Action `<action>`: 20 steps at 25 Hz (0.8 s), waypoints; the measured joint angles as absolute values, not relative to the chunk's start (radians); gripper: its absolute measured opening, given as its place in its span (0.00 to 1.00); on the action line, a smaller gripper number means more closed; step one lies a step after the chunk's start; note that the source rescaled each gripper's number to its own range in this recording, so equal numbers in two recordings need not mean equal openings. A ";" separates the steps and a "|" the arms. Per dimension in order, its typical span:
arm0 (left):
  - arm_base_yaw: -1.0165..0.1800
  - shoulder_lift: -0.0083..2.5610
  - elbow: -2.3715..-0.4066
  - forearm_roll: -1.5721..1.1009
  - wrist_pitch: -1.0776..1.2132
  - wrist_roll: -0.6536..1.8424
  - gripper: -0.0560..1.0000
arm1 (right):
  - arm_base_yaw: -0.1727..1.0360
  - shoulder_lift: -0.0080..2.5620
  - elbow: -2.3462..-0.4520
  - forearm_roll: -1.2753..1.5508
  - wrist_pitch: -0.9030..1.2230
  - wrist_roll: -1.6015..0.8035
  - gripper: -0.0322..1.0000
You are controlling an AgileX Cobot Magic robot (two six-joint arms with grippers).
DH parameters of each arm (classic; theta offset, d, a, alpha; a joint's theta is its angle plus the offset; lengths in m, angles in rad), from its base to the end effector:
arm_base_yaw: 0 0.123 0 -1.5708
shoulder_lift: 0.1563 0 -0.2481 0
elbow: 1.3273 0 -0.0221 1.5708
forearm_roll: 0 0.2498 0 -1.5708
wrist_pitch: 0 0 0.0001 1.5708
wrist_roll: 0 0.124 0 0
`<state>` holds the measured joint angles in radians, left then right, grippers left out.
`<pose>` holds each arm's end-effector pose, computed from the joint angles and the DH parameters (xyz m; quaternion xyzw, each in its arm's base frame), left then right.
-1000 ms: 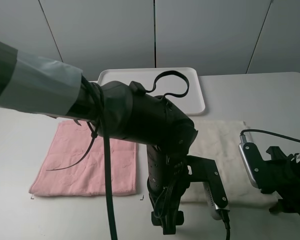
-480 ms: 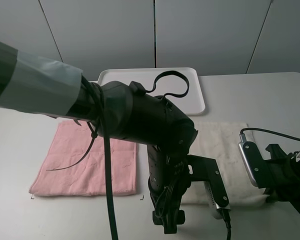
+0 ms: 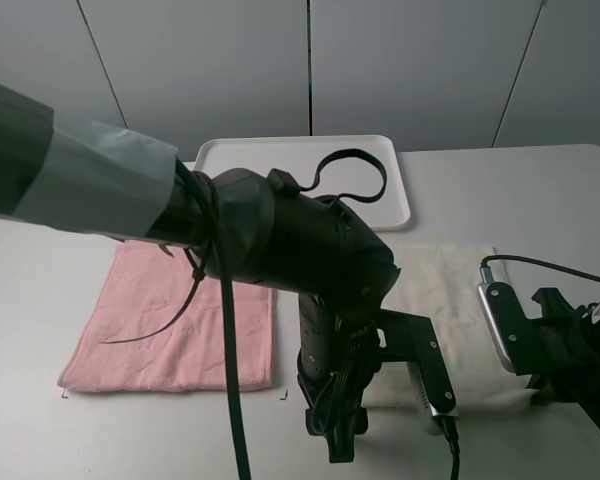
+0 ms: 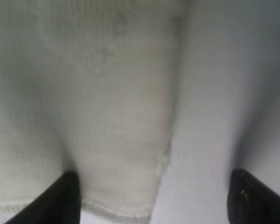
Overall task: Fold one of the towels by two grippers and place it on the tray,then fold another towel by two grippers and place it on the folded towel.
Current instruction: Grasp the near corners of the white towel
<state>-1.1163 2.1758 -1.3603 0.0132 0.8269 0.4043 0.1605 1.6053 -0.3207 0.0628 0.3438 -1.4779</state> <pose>0.1653 -0.3356 0.0289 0.6923 0.7215 0.0019 0.0090 0.1599 0.0285 0.0182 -0.7101 0.7039 -0.0003 0.0184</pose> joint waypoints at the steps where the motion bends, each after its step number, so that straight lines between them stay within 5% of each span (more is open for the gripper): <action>1: -1.118 2.178 -1.360 0.028 0.835 0.393 0.82 | 0.160 1.605 -0.321 0.063 0.344 -1.478 0.05; 20: -1.118 2.178 -1.360 0.048 0.793 0.366 0.82 | 0.160 1.605 -0.321 0.063 0.344 -1.474 0.05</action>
<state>-1.1179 2.1781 -1.3603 0.0483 0.7933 0.3658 0.1605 1.6053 -0.3207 0.0628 0.3438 -1.4741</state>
